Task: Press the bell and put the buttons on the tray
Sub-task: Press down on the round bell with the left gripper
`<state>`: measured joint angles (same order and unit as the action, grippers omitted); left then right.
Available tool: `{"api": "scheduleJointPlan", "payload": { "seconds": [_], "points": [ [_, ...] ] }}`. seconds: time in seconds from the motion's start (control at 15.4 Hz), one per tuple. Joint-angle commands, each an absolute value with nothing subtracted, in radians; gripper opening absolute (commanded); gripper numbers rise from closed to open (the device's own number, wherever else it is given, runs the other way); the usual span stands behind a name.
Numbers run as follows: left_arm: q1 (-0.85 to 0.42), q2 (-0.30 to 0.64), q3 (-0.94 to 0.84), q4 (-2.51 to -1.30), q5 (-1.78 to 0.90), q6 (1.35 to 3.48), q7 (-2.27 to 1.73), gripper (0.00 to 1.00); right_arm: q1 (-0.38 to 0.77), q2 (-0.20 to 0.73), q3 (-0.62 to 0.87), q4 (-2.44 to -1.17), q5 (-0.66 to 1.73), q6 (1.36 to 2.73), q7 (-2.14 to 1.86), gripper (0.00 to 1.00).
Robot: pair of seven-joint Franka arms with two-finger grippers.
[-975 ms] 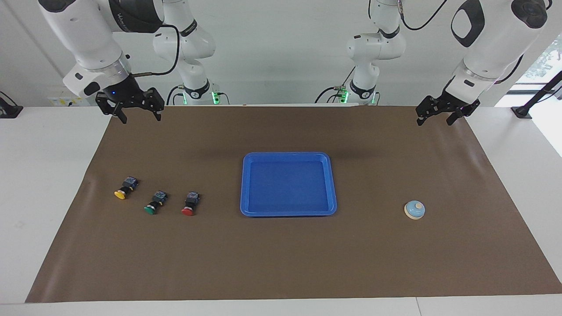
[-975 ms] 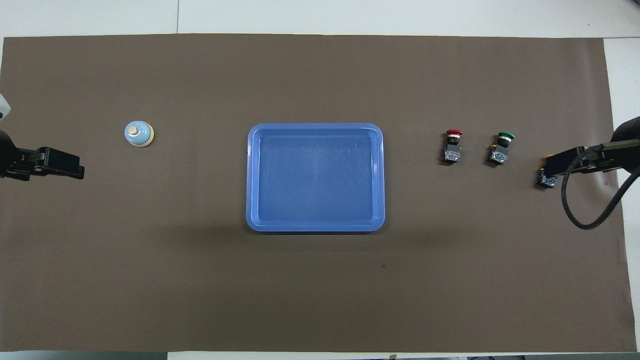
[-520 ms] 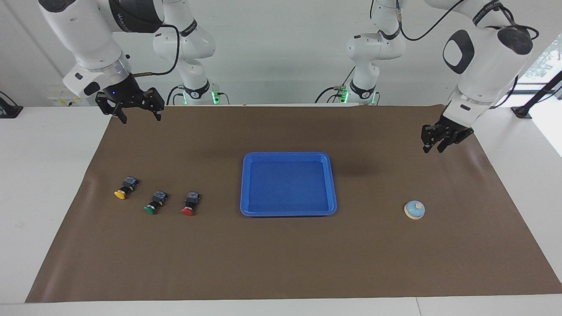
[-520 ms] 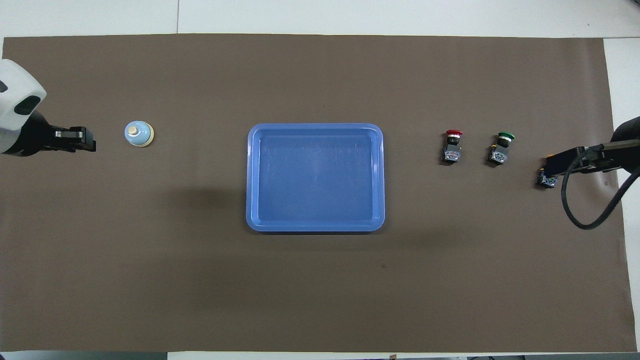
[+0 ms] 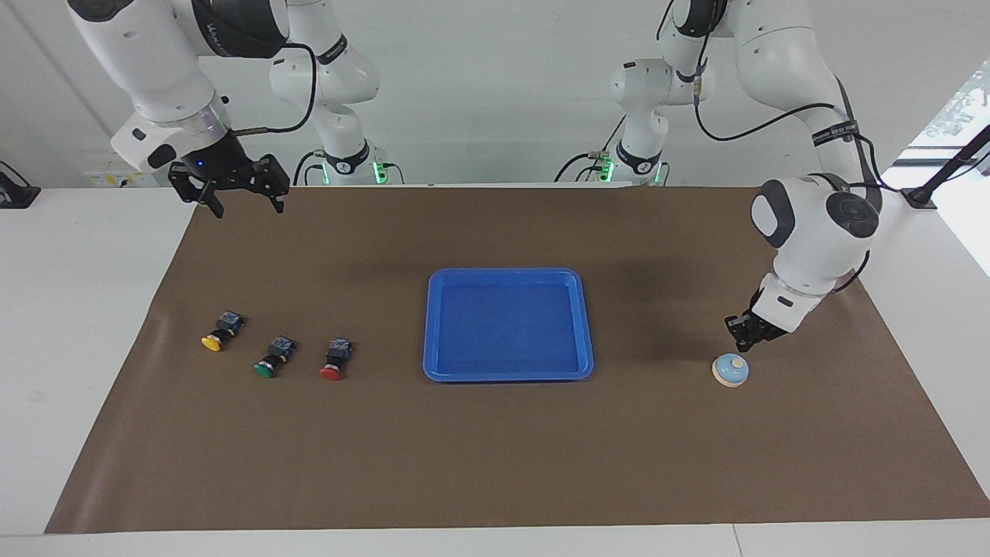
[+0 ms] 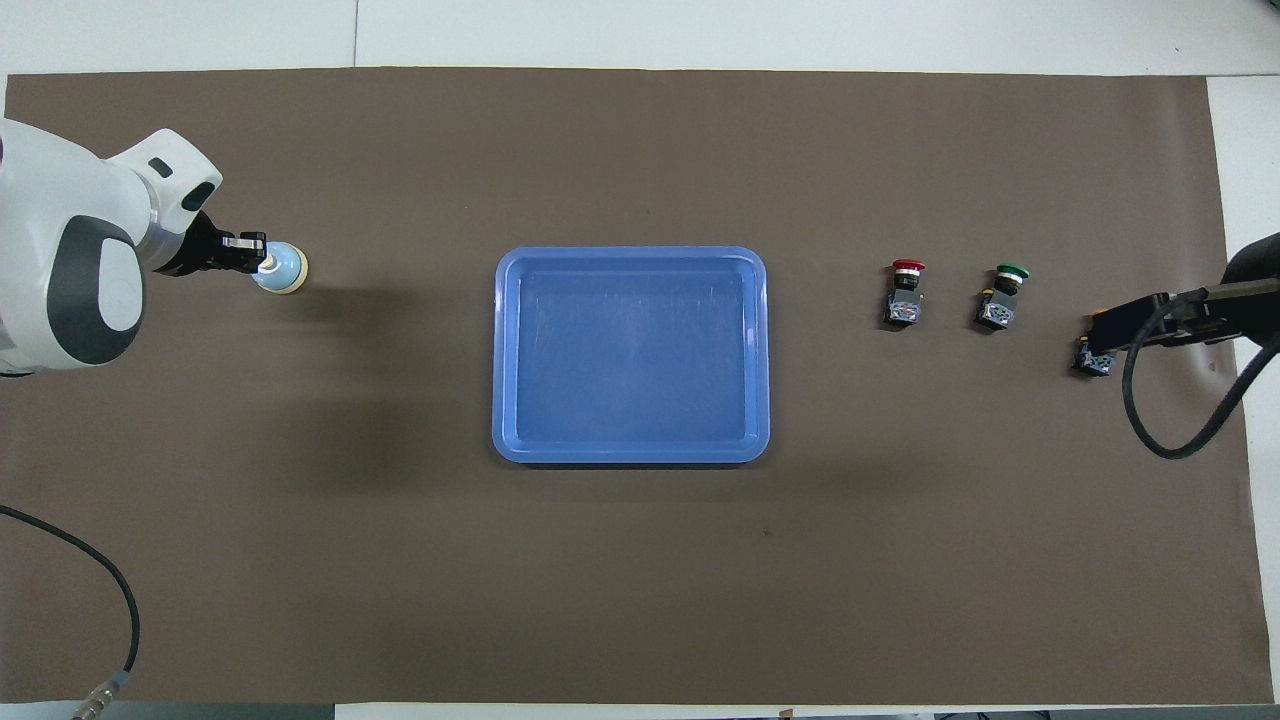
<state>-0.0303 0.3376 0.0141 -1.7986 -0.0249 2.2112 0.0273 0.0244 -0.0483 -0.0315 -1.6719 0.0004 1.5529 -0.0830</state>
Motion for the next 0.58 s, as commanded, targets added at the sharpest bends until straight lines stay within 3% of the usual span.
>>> {"api": "scheduleJointPlan", "payload": {
  "seconds": [0.0,0.52],
  "points": [
    [-0.025,0.359,0.015,-1.781,-0.018,2.237,0.017,0.00,0.026,-0.063,-0.035,-1.684,-0.011,1.559,-0.104,1.00],
    [-0.026,0.390,0.015,-1.763,-0.018,2.270,0.017,0.00,0.028,-0.063,-0.035,-1.684,-0.011,1.559,-0.104,1.00]
  ]
}}
